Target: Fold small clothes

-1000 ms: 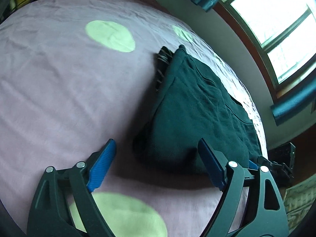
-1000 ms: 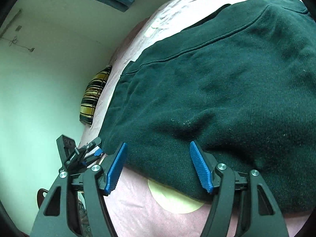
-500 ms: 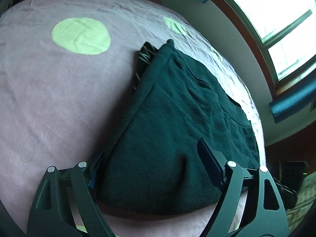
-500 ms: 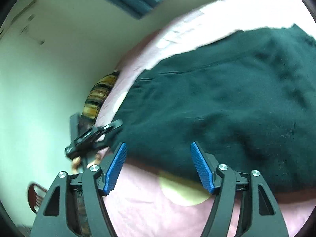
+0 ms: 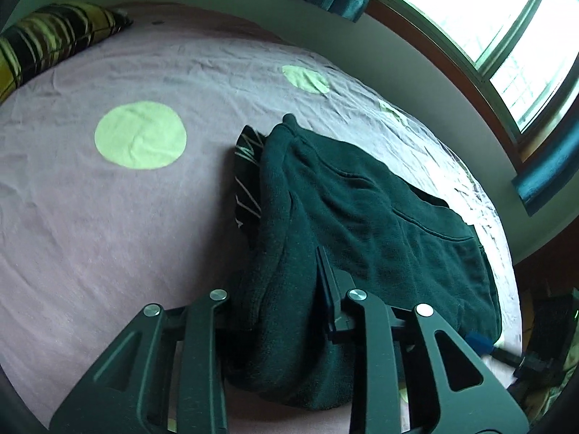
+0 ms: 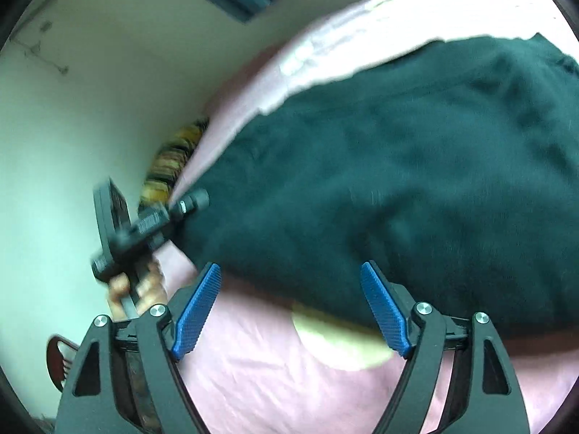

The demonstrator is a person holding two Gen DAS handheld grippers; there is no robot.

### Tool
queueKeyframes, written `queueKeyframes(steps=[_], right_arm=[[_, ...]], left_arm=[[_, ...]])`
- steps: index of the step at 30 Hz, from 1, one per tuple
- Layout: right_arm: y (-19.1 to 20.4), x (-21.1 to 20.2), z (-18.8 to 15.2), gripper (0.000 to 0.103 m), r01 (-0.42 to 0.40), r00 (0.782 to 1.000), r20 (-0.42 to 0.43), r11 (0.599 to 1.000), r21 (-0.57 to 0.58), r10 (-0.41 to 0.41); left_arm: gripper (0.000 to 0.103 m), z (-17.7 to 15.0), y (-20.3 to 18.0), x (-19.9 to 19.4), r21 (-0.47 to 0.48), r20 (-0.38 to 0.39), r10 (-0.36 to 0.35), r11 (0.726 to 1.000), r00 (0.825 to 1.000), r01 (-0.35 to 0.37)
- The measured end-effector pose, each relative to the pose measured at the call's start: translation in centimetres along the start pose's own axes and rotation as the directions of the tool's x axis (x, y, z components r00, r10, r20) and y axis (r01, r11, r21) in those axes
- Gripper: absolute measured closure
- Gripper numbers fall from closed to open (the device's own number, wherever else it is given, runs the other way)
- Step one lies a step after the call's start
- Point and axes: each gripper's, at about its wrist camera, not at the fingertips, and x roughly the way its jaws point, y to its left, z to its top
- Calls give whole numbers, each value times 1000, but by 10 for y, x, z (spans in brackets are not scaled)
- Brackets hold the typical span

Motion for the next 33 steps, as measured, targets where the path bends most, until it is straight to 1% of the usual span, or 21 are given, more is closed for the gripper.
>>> queueKeyframes(steps=[2, 5, 7, 9, 11, 12, 13, 15, 17, 19, 20, 21, 22, 23, 24, 25, 29, 30, 31, 32, 33], right_arm=[[-6, 3, 12, 24, 1, 1000, 20, 999, 35, -2], [-33, 47, 24, 24, 42, 995, -98, 995, 89, -33], [-29, 48, 24, 23, 54, 996, -73, 997, 59, -50], [-14, 34, 21, 23, 64, 997, -45, 998, 13, -64], [-10, 29, 14, 23, 68, 997, -33, 998, -14, -68], [-14, 29, 8, 23, 59, 998, -29, 998, -10, -59], [-17, 27, 4, 23, 42, 999, -9, 999, -20, -42], [-15, 24, 6, 23, 35, 999, 5, 998, -46, -35], [-15, 25, 5, 23, 39, 999, 7, 998, -44, -39], [-14, 24, 6, 23, 37, 999, 8, 998, -43, -37], [-15, 24, 6, 23, 35, 999, 8, 999, -41, -35], [-17, 23, 5, 23, 30, 1000, 7, 999, -37, -29], [-16, 25, 6, 23, 26, 1000, 10, 999, -36, -26], [-17, 25, 5, 23, 23, 1000, 15, 999, -38, -23], [-16, 24, 5, 23, 25, 1000, 19, 999, -43, -25], [-16, 22, 4, 23, 28, 999, 21, 998, -47, -27], [-14, 25, 2, 21, 32, 999, 34, 998, -58, -30], [-13, 25, 2, 21, 35, 999, 39, 997, -67, -32], [-12, 25, 1, 21, 38, 999, 41, 997, -74, -35], [-12, 25, 0, 21, 39, 998, 44, 996, -78, -36], [-12, 24, 0, 21, 35, 998, 48, 996, -78, -31]], left_arm=[[79, 1, -2, -1, -2, 8, -8, 1000, 1000, 8], [85, 2, -3, -4, -4, 23, -25, 1000, 999, 25], [86, 3, -7, -2, 1, 22, -16, 1000, 1000, 16], [86, 2, -8, -2, 4, 19, 7, 1000, 1000, -7], [75, 0, -3, 4, -15, -18, -9, 1000, 1000, 8], [49, 0, 0, 8, -22, -43, -24, 1000, 999, 23], [30, 0, 2, 14, -27, -79, -42, 999, 996, 40], [29, 6, 7, 30, -15, -153, -56, 998, 987, 54], [29, 14, 12, 49, 14, -247, -101, 994, 964, 107], [29, 24, 18, 68, 41, -337, -126, 988, 933, 149], [29, 29, 22, 77, 57, -377, -155, 980, 913, 190], [21, 33, 24, 82, 59, -396, -191, 971, 898, 232], [9, 35, 26, 86, 40, -417, -238, 959, 877, 280], [4, 38, 28, 89, 13, -436, -294, 943, 851, 333], [2, 40, 29, 90, 5, -443, -320, 933, 838, 359], [2, 40, 32, 92, -1, -452, -328, 930, 829, 367], [4, 49, 44, 97, -81, -481, -401, 906, 780, 416], [18, 51, 46, 95, -88, -471, -395, 911, 789, 404], [53, 53, 48, 94, -60, -464, -342, 932, 817, 356], [69, 54, 49, 95, -16, -464, -256, 959, 848, 282], [72, 52, 53, 96, -27, -466, -261, 959, 846, 281]])
